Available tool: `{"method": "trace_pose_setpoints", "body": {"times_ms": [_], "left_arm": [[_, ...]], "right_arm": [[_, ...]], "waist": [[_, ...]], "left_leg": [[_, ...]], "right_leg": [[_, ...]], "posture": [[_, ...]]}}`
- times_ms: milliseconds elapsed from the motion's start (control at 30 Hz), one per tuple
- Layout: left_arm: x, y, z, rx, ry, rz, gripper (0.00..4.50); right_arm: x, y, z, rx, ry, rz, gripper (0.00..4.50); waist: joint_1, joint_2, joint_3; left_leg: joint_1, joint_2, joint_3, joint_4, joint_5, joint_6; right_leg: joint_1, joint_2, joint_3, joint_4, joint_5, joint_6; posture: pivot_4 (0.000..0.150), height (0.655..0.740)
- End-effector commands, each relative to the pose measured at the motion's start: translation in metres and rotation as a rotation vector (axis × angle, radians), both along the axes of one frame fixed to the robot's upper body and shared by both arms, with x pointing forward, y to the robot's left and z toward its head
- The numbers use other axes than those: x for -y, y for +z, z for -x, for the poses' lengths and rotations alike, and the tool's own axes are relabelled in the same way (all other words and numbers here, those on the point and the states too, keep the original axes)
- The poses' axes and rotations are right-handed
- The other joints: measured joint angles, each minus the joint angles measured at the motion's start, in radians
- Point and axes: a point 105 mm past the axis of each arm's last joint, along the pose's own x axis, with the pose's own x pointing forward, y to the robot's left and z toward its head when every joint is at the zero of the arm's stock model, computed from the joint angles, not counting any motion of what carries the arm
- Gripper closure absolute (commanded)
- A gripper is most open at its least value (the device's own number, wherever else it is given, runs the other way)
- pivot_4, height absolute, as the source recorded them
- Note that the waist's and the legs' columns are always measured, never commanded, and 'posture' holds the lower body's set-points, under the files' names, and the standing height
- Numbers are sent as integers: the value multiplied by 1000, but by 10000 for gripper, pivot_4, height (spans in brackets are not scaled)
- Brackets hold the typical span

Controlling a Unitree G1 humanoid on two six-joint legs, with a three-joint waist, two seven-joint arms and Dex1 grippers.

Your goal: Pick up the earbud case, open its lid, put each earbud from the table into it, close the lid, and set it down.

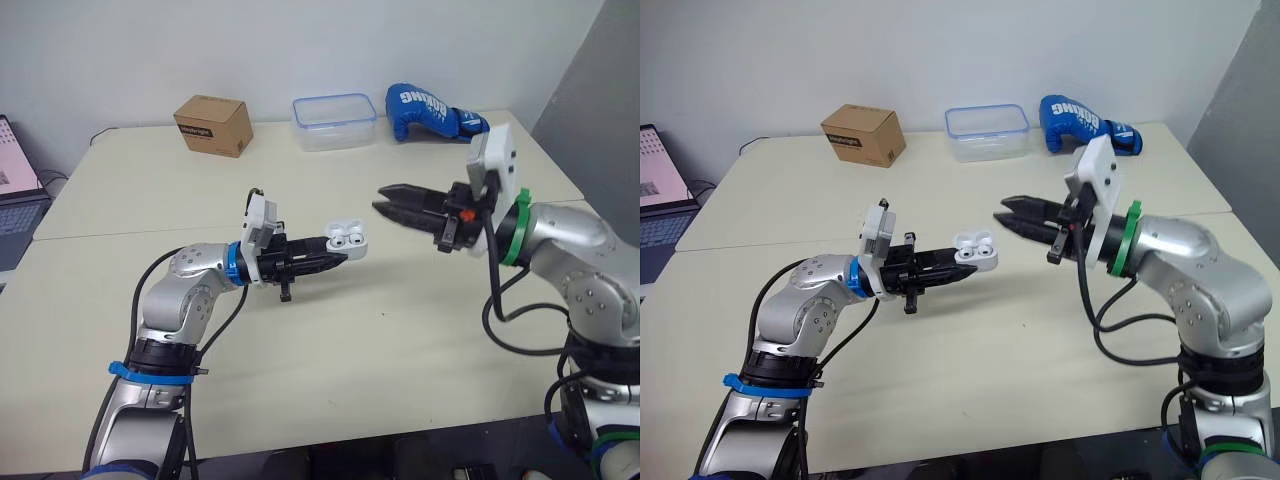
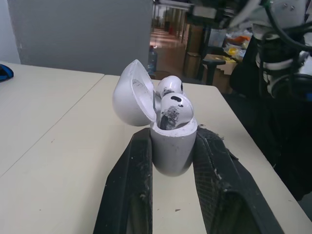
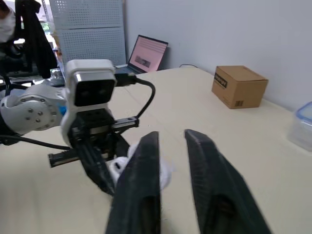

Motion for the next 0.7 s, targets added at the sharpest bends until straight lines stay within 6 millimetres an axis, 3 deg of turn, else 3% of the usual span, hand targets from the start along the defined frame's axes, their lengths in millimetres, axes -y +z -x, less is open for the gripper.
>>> {"method": "trace_pose_setpoints", "body": {"times_ms": [33,200,300,467,700], "left_arm": [[2,12,8,39,-36,19,37195],[3,14,11,29,-48,20,37195],[4,12,14,14,-51,22,37195],[2,9,16,-6,-40,12,37195],[3,7,16,-20,-13,-21,37195]], "right_arm": [[-5,0,-15,52,24,99,44761],[-17,-31,-37,51,107,347,44761],[-27,-42,-42,52,156,399,44761],[-38,-45,-36,62,238,405,44761],[-45,-34,-29,114,278,348,44761]], "waist": [[-1,0,0],[-3,0,0],[-6,0,0],[-6,0,0],[-4,0,0]], "left_leg": [[0,0,0,0,0,0],[0,0,0,0,0,0],[0,0,0,0,0,0],[-1,0,-1,0,0,0],[-1,0,-1,0,0,0]], "right_leg": [[0,0,0,0,0,0],[0,0,0,0,0,0],[0,0,0,0,0,0],[-1,0,0,-1,0,0],[-1,0,0,0,0,0]], "posture": [[1500,7307],[1500,7307],[1500,7307],[1500,7307],[1500,7307]]}}
